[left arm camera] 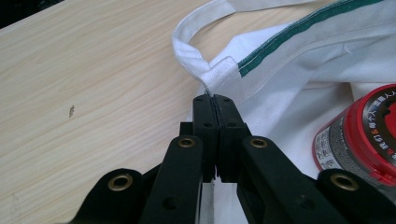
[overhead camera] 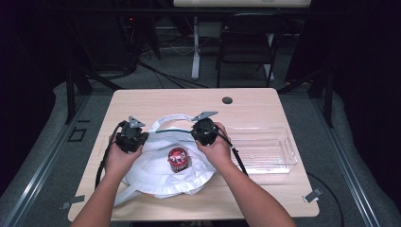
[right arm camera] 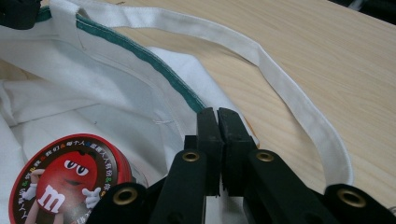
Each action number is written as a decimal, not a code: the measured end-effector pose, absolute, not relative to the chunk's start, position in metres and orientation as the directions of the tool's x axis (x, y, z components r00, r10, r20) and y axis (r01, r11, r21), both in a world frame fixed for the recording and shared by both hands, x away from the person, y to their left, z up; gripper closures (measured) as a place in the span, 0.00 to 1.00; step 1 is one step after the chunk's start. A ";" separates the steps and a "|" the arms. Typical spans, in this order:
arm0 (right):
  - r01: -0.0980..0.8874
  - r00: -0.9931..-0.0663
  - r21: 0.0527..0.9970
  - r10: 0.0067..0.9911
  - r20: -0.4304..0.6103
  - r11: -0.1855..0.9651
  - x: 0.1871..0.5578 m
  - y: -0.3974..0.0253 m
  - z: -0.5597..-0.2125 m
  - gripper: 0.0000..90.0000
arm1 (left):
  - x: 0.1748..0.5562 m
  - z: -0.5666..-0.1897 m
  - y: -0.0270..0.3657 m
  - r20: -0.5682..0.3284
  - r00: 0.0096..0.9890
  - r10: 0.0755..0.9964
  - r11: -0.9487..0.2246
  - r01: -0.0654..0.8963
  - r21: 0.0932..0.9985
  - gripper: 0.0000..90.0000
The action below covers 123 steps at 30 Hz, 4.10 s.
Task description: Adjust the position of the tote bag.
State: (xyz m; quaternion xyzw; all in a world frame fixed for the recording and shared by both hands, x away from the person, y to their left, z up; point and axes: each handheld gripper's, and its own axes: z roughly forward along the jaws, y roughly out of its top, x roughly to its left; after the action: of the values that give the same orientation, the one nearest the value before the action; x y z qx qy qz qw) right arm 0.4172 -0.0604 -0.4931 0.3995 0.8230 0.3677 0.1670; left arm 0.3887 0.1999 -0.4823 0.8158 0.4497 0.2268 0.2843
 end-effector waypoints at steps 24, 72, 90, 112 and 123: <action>0.517 -0.655 0.759 0.754 0.053 0.396 0.407 -0.074 -0.479 0.71 | 0.391 -0.488 0.198 0.125 0.483 0.867 -0.440 0.621 0.649 0.99; 0.587 -0.607 0.687 0.795 0.024 0.427 0.415 -0.084 -0.504 0.91 | 0.407 -0.504 0.193 0.093 0.472 0.877 -0.424 0.666 0.614 0.99; 0.598 -0.600 0.675 0.800 0.021 0.432 0.418 -0.081 -0.508 0.91 | 0.411 -0.511 0.191 0.094 0.476 0.874 -0.434 0.681 0.590 0.99; 0.587 -0.605 0.685 0.796 0.018 0.431 0.414 -0.083 -0.506 0.91 | 0.401 -0.494 0.200 0.096 0.464 0.881 -0.413 0.652 0.636 0.84; 0.587 -0.609 0.690 0.792 0.031 0.424 0.415 -0.085 -0.506 0.90 | 0.390 -0.479 0.212 0.096 0.459 0.883 -0.401 0.632 0.663 0.79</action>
State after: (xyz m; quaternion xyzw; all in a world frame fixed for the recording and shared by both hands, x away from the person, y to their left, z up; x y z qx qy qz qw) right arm 0.4154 -0.0848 -0.5063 0.4154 0.8302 0.3396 0.1512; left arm 0.3904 0.2116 -0.4790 0.8068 0.4696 0.2231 0.2808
